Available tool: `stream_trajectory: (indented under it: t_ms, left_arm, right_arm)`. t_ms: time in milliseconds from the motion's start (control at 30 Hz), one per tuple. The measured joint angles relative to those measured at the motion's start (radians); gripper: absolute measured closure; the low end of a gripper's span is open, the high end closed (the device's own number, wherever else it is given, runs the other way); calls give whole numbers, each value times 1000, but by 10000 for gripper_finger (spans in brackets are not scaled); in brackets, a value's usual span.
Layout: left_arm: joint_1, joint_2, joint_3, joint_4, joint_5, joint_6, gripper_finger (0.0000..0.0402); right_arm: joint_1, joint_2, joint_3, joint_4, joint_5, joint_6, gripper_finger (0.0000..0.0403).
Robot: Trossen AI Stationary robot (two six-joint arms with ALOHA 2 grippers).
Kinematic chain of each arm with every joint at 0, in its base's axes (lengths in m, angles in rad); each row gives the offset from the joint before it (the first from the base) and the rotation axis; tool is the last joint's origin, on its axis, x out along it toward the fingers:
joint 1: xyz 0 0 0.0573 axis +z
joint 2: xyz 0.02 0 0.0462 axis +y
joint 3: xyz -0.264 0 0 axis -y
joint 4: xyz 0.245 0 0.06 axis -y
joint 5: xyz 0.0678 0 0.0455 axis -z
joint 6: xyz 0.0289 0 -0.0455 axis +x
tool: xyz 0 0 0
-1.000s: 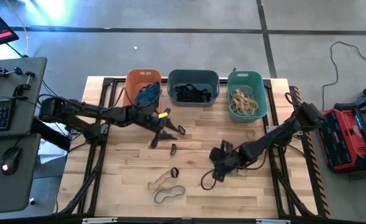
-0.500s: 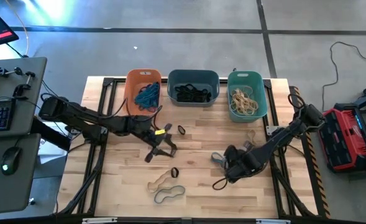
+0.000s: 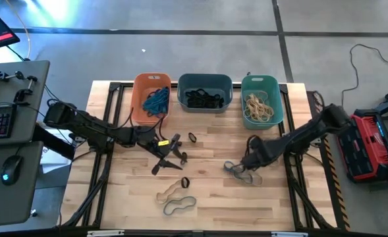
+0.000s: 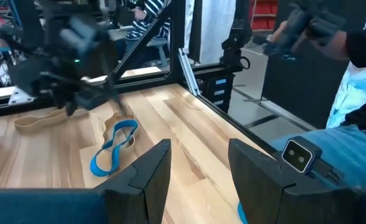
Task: Sort rubber bands into baskets
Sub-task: Put the brown rubber band into the green bin
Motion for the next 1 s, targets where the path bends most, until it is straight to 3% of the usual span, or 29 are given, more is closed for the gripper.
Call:
stream_trajectory:
  t_ms: [233,533,733,1000]
  left_arm:
    - [0,0,-1,-2,0,1,247]
    - [0,-1,-1,-10,0,-1,247]
    - [0,-1,-1,-12,0,-16,247]
    - [0,-1,-1,-11,0,-36,247]
  right_arm:
    - [-75,-137,-178,161,22,30,286]
    - [-95,-157,-261,240,28,28,305]
    - [-60,-152,-171,230,101,-58,394]
    - [-26,-152,43,172,256,-174,400]
